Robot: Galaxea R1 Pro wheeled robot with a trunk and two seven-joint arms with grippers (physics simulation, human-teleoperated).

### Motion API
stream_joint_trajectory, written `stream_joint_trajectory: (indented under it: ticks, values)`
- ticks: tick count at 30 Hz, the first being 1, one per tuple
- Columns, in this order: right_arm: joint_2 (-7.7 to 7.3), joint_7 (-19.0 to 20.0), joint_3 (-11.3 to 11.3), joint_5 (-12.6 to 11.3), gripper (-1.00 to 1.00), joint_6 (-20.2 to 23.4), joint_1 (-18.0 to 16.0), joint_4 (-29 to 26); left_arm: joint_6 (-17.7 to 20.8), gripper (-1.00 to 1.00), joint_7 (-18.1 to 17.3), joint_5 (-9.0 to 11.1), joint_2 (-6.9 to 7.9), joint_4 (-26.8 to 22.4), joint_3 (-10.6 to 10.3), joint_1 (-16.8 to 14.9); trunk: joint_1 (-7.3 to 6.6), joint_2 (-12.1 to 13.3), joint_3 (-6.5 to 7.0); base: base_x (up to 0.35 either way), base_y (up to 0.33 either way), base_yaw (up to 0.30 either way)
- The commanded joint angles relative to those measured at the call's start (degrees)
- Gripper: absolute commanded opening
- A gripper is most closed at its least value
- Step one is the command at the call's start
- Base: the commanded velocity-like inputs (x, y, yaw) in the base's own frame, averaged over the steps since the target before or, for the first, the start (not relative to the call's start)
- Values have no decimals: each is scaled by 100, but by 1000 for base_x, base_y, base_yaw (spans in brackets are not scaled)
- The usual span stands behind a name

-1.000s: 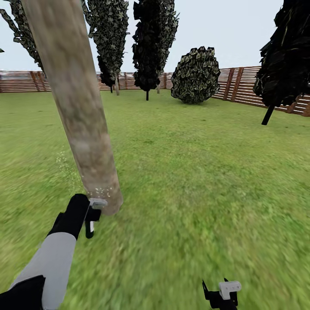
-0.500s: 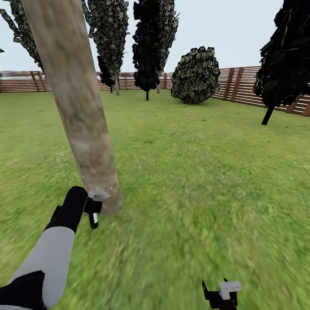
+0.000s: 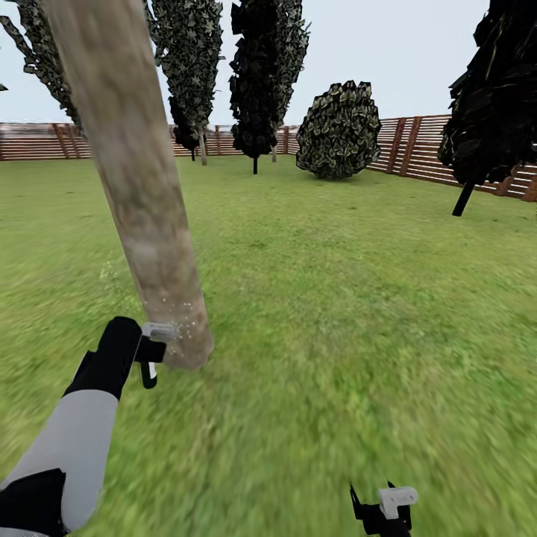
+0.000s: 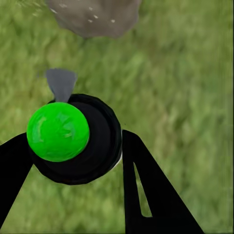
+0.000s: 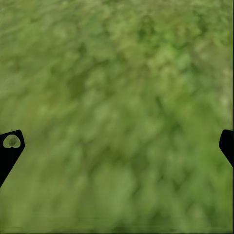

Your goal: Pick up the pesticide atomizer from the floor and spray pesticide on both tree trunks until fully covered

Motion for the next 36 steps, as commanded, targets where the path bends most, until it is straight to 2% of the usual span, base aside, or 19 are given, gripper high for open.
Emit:
stream_joint_trajectory:
  ticks: [1,2,4,9,10,13,16,17,20,21,22,24,28,32,34,35,36]
  values:
    - [-1,0,1,0,100,-3,0,0,-10,-100,1,-51,-78,-3,-4,-9,0,0,0,-313,0,0]
    - [-3,0,1,0,100,-5,0,0,-10,-100,1,-47,-127,-4,-7,-9,0,0,0,-155,0,0]
    - [-5,0,1,0,100,-7,0,-1,-10,-100,1,-47,-138,-4,-30,-10,0,0,0,-75,0,0]
    - [-6,0,1,0,100,-7,0,-5,-10,-100,1,-32,148,3,-80,-14,0,0,0,-9,0,0]
    - [-6,0,1,0,100,-7,0,-5,-10,-100,1,-30,167,4,-80,-11,0,0,0,-1,0,0]
    - [-6,0,1,0,100,-8,0,-2,-9,-100,1,-31,93,-14,-87,-24,0,0,0,0,0,0]
    - [-6,0,1,0,100,-8,0,-2,11,-100,1,-20,-122,-26,-89,-184,0,0,0,0,0,0]
    - [-6,0,1,0,100,-8,0,-3,14,-100,1,-19,-139,-28,-91,-208,0,0,0,0,0,0]
    - [-6,0,1,0,100,-8,0,-4,19,-100,-6,-22,-43,-31,-83,-232,0,0,0,0,0,0]
    - [-6,0,1,0,100,-8,0,-3,23,-100,-12,-19,91,-31,-72,-234,0,0,0,0,0,0]
    - [-6,0,1,0,100,-8,0,-6,24,-100,-14,-14,163,-31,-71,-232,0,0,0,0,0,0]
    - [-6,0,1,0,100,-2,0,-8,24,-100,-21,-16,213,-31,-78,-228,0,0,0,-76,0,0]
    - [-6,0,1,0,100,-6,0,-9,25,-100,-24,-16,135,-29,-80,-340,0,0,0,-235,0,0]
    - [-6,0,1,0,100,-7,0,-7,27,-100,-22,-13,-96,-26,-190,-579,0,0,0,-36,0,0]
    - [-8,0,1,0,100,-5,0,-8,31,-100,-23,-11,-85,-23,-198,-678,0,0,0,-3,0,0]
    - [-11,0,1,0,100,-7,0,-9,31,-100,-24,-13,-40,-22,-187,-731,0,0,0,0,0,0]
    - [-12,0,1,0,100,-7,0,-9,32,-100,-22,-16,74,-22,-170,-752,0,0,0,0,0,0]
